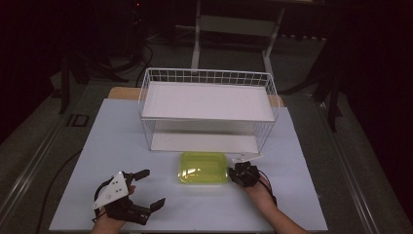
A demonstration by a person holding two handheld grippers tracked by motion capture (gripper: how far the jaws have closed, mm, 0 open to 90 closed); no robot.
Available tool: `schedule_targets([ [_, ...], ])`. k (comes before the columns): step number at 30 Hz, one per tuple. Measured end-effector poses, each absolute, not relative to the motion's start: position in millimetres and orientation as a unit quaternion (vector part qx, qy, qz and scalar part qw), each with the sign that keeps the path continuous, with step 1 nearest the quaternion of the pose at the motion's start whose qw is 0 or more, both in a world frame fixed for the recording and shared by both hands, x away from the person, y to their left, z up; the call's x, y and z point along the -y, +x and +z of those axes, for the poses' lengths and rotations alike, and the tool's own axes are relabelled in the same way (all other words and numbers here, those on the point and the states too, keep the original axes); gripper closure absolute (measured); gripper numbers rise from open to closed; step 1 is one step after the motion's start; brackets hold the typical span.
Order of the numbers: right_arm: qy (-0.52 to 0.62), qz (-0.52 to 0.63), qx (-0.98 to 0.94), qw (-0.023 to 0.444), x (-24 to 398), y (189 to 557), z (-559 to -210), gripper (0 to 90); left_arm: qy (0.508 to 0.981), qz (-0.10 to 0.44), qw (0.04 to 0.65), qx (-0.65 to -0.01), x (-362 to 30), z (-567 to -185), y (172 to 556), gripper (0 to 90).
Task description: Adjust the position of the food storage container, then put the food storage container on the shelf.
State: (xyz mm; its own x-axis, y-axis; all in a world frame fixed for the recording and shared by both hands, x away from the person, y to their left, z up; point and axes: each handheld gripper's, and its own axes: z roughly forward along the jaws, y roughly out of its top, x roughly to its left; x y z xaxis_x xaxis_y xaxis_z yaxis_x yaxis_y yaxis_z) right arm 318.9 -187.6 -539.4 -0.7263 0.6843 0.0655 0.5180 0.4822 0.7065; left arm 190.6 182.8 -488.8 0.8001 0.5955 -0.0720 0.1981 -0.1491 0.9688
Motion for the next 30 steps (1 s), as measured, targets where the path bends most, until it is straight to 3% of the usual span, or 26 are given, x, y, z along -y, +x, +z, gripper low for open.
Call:
schedule_targets([
  [8, 0.349, 0.365, -0.853, 0.134, 189.0, 318.9, -534.4, 89.8, 0.741, 0.165, 0.593, -0.268, -183.0, -489.6, 190.9, 2.0],
  [14, 0.367, 0.350, -0.847, 0.157, 207.8, 315.3, -528.2, 81.9, 0.745, 0.164, 0.588, -0.269, -181.4, -491.3, 191.9, 2.0],
  [16, 0.379, 0.358, -0.838, 0.161, 214.5, 313.1, -523.2, 75.5, 0.745, 0.164, 0.587, -0.270, -180.1, -492.2, 191.9, 2.0],
  [17, 0.378, 0.372, -0.831, 0.168, 219.4, 309.5, -517.0, 62.7, 0.745, 0.161, 0.587, -0.271, -179.7, -492.5, 192.0, 2.0],
  [19, 0.377, 0.377, -0.829, 0.170, 221.2, 308.0, -514.4, 57.4, 0.742, 0.156, 0.592, -0.273, -179.1, -493.3, 192.5, 2.0],
  [20, 0.378, 0.394, -0.820, 0.172, 224.7, 303.1, -507.4, 43.9, 0.741, 0.157, 0.592, -0.276, -178.6, -493.5, 193.1, 2.0],
  [24, 0.361, 0.415, -0.816, 0.181, 225.3, 290.0, -493.4, 13.4, 0.740, 0.156, 0.593, -0.277, -176.9, -490.5, 195.0, 2.0],
  [30, 0.333, 0.454, -0.810, 0.163, 224.1, 272.6, -473.2, 14.4, 0.759, 0.159, 0.572, -0.268, -169.7, -479.6, 201.6, 2.0],
])
